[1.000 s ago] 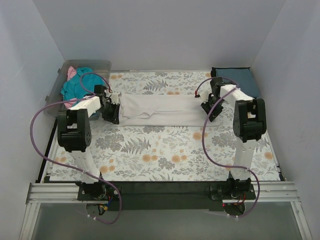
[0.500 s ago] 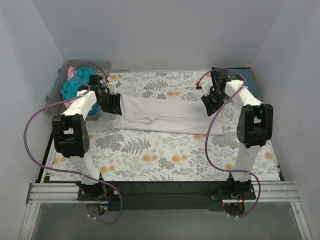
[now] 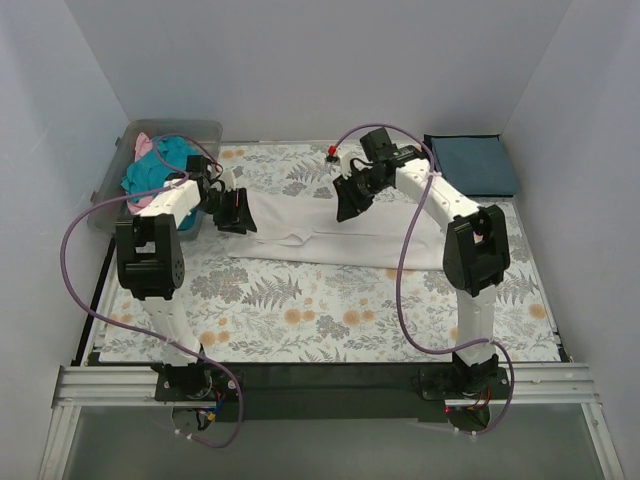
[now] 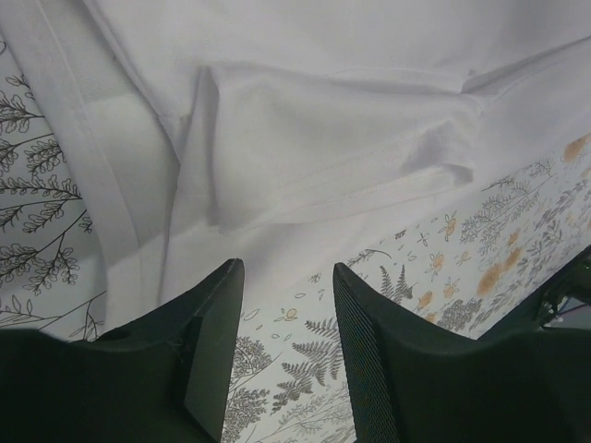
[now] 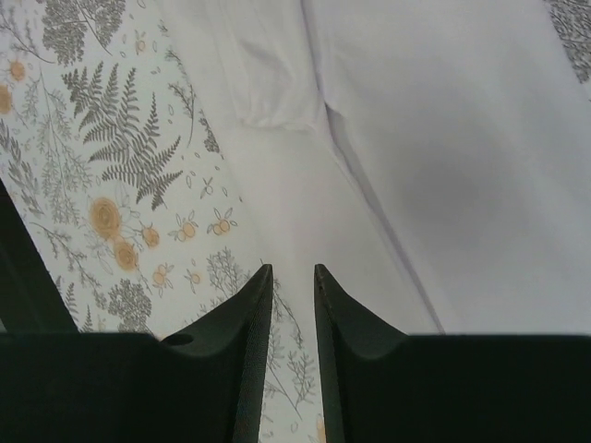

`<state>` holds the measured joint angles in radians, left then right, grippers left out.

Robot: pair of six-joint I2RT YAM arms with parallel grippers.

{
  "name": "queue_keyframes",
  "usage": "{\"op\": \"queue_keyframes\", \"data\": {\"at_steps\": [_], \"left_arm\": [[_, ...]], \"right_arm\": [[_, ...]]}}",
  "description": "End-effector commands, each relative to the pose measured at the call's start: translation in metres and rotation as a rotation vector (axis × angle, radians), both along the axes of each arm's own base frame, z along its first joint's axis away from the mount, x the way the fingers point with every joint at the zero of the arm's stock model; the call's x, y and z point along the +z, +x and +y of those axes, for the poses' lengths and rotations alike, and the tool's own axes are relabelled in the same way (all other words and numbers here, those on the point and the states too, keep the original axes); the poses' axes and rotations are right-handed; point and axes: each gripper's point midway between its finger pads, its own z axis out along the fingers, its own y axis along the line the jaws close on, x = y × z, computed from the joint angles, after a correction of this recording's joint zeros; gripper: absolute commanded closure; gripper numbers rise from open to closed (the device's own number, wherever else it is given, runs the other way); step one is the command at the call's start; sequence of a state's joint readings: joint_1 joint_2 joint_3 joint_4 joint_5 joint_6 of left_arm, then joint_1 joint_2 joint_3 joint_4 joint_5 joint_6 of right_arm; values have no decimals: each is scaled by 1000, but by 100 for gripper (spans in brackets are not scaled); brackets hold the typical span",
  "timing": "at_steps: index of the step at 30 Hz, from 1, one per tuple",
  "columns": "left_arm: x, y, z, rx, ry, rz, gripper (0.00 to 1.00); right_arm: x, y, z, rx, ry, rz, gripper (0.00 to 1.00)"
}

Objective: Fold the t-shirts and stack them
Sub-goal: Fold the tshirt

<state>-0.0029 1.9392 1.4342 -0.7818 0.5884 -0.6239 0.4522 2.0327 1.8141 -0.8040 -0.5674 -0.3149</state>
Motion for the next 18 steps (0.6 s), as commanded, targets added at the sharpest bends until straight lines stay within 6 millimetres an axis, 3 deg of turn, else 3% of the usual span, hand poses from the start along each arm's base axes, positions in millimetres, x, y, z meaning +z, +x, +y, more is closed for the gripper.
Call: {"op": "queue_keyframes", "data": {"at_steps": [1, 4, 10, 18], "left_arm": [[0, 2, -5, 31, -40, 27, 57], [-10, 1, -3, 41, -22, 52, 57], [-27, -1, 1, 53, 7, 97, 58], [-36, 4, -1, 53, 11, 114, 62]], "right_arm": [[12, 2, 36, -1, 126, 13, 69], [1, 1, 44, 3, 120, 27, 69], [-28, -11, 34, -3, 68, 67, 69], [-42, -24, 22, 3, 32, 69, 69]]}}
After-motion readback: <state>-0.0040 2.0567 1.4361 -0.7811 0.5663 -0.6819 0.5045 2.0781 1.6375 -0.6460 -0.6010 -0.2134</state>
